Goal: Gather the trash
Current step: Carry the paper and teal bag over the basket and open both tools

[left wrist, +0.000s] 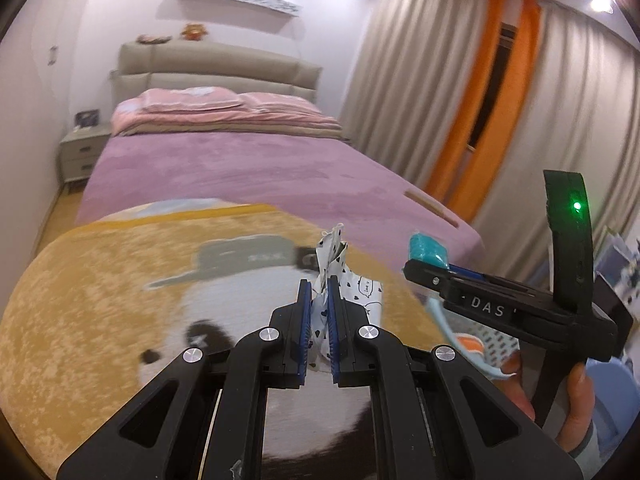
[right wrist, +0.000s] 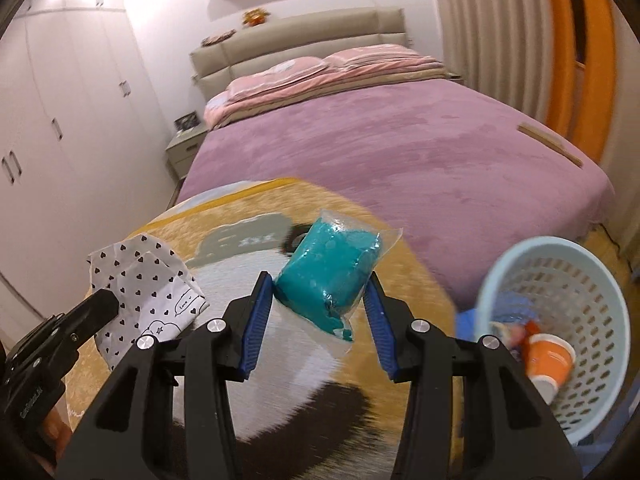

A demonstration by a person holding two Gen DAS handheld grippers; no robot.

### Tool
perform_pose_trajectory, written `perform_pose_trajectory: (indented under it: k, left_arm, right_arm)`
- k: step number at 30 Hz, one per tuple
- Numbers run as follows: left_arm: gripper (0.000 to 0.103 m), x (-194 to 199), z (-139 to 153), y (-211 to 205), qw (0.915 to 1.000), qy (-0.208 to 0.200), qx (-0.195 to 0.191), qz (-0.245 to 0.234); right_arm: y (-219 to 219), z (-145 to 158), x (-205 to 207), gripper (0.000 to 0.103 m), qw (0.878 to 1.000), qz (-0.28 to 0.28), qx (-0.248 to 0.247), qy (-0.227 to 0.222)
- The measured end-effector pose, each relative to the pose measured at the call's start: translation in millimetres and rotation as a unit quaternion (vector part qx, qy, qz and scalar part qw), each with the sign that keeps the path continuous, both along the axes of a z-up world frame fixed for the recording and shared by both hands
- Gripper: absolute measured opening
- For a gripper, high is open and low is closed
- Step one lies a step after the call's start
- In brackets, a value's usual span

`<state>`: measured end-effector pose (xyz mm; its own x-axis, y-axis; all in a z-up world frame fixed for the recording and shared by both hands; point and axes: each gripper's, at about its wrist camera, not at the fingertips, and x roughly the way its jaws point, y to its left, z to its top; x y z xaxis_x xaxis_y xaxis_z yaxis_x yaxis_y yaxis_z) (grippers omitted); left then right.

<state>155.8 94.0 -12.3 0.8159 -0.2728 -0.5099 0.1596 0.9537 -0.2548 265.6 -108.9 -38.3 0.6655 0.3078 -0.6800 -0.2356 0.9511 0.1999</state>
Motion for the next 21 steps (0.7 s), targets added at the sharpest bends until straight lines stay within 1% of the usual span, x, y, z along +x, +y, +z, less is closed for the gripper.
perform_pose_trajectory:
  k: [5, 12, 16, 21]
  left_arm:
    - [0.006, 9.8, 4.4, -50.2, 0.9986, -0.002, 0.025, -0.046]
    - [0.006, 34.5, -2.1, -101.3, 0.995, 0.014, 0.034, -0.093]
    - [0.006, 50.8, -14.6, -133.0, 0.991, 0.032, 0.042, -0.123]
    - [0.006, 70.2, -34.3, -172.5, 0.9853, 0.056, 0.054, -0.152]
  right_arm:
    - [-43.6, 0.0, -3.0, 0.043, 0.999, -0.038, 0.014, 0.004]
    - [-106.8, -9.2, -0.4, 0.043, 0.995, -0.098, 0.025, 0.018]
    - [-143.2, -23.7, 3.5, 0.043, 0.99, -0.135, 0.027, 0.031]
    - [-178.0, -52.4, 9.3, 0.043, 0.983, -0.17, 0.038, 0.065]
